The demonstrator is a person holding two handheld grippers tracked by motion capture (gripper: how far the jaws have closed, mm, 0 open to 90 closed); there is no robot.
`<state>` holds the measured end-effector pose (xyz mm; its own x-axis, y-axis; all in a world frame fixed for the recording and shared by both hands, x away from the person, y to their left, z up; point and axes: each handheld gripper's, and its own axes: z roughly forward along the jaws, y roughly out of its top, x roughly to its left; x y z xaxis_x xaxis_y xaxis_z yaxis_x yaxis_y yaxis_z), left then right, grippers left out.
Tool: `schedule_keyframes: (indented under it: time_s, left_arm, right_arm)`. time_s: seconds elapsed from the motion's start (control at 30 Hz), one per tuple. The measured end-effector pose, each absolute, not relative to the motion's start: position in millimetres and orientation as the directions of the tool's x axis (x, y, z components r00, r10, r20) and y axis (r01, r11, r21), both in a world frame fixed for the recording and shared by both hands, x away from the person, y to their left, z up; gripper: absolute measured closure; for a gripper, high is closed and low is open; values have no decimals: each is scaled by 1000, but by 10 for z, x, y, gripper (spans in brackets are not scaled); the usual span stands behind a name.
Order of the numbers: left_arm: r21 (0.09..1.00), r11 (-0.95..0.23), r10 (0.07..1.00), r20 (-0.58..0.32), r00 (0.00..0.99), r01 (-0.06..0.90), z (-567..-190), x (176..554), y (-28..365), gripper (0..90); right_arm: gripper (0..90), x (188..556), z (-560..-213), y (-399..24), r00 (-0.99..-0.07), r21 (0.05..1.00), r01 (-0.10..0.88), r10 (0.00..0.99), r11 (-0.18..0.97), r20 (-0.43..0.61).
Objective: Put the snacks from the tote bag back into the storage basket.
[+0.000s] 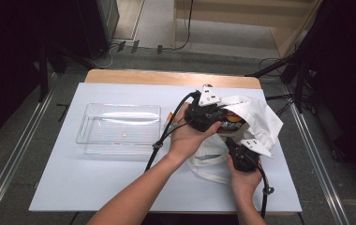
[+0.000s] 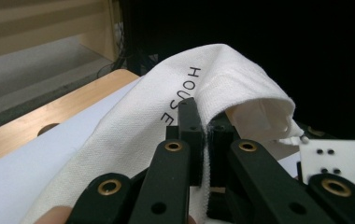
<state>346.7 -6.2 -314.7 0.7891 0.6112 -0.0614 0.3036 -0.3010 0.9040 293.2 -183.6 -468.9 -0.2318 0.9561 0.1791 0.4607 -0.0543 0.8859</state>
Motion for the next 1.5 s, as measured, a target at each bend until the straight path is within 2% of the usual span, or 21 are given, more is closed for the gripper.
schedule_keyframes:
  time_s: [0.03,0.07,0.1,0.27,0.33,0.43,0.5,0.53,0.57,0.63,0.7,0.77,1.27,1.43,1.5]
  left_arm:
    - [902,-308,609,-55,791,301,-3148,3463,-68,895]
    - [903,-308,610,-54,790,299,-3150,3461,-74,895]
    - [903,-308,610,-55,791,300,-3154,3462,-79,895]
    - [900,-312,610,-54,790,303,-3160,3468,-91,895]
    - [900,-316,611,-50,790,301,-3156,3466,-91,895]
    - [900,-311,611,-57,789,305,-3160,3470,-92,896]
    - [900,-307,610,-62,790,308,-3162,3472,-93,896]
    - [900,-307,610,-63,790,309,-3162,3473,-94,895]
    - [901,-305,610,-64,790,309,-3162,3473,-93,896]
    - [901,-307,610,-63,790,308,-3161,3478,-85,895]
    - [901,-305,611,-64,789,310,-3159,3488,-70,895]
    - [902,-299,615,-67,785,311,-3152,3499,-56,896]
    - [908,-280,630,-71,773,312,-3062,3552,-13,897]
    - [908,-282,635,-66,770,310,-3052,3563,-18,897]
    - [904,-282,637,-73,767,320,-3078,3588,-20,897]
  right_arm:
    - [900,2898,-4702,-1845,-239,893,447,954,-58,182]
    - [872,2843,-4694,-1880,-270,916,394,942,-81,200]
    - [872,2843,-4694,-1880,-270,916,394,942,-81,200]
    - [648,2828,-4613,-1934,-321,938,333,925,-92,204]
    - [523,2835,-4559,-1951,-352,949,297,912,-103,209]
    - [406,2858,-4521,-1928,-395,949,304,895,-85,206]
    - [371,2896,-4530,-1863,-419,944,328,891,-30,174]
    - [384,2914,-4548,-1829,-426,939,344,891,1,155]
    - [442,2914,-4570,-1790,-413,937,349,902,25,129]
    - [607,2921,-4601,-1741,-385,931,356,920,75,73]
    - [830,2913,-4617,-1731,-386,930,354,921,96,51]
    - [896,2878,-4614,-1721,-405,928,354,914,121,36]
    - [900,2151,-4388,-1859,-515,946,304,855,110,66]
    - [900,1905,-4310,-1856,-566,952,272,824,143,38]
    - [900,1888,-4351,-1826,-567,943,290,823,163,32]
